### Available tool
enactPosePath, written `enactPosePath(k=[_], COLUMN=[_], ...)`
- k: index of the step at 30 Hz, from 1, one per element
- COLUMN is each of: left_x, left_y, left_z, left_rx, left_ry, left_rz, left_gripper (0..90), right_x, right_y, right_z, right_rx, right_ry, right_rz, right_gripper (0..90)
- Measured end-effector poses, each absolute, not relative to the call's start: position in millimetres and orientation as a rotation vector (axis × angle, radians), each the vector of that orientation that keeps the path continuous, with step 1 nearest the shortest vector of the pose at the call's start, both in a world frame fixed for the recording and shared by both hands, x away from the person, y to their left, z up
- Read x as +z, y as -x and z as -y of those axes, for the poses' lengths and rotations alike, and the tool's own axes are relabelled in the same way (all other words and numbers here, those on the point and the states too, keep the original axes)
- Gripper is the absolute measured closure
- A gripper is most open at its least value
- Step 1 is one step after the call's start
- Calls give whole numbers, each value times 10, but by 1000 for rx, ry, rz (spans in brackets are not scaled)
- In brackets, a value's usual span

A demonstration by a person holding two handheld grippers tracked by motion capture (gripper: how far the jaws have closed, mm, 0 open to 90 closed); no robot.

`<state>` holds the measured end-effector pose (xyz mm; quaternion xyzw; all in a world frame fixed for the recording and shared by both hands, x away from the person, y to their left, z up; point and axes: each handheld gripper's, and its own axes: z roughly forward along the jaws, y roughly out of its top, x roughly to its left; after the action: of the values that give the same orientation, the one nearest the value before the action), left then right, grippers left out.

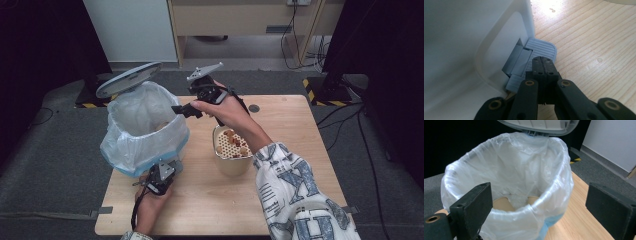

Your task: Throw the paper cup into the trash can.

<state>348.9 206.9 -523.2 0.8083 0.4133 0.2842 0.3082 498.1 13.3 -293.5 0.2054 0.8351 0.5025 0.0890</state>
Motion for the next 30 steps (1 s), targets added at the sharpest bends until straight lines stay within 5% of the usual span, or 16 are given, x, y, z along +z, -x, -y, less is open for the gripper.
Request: enactPosePath(k=[30], left_x=[-5232], left_y=[-3489], left_z=[-2069], left_rx=[751], left_ry=[-2137], left_rz=[-1092], left_gripper=[894], right_x=[-3054], right_y=[-5094], right_z=[409], right_rx=[1445], right_ry=[-736], right_rz=[-2425], right_gripper=[74])
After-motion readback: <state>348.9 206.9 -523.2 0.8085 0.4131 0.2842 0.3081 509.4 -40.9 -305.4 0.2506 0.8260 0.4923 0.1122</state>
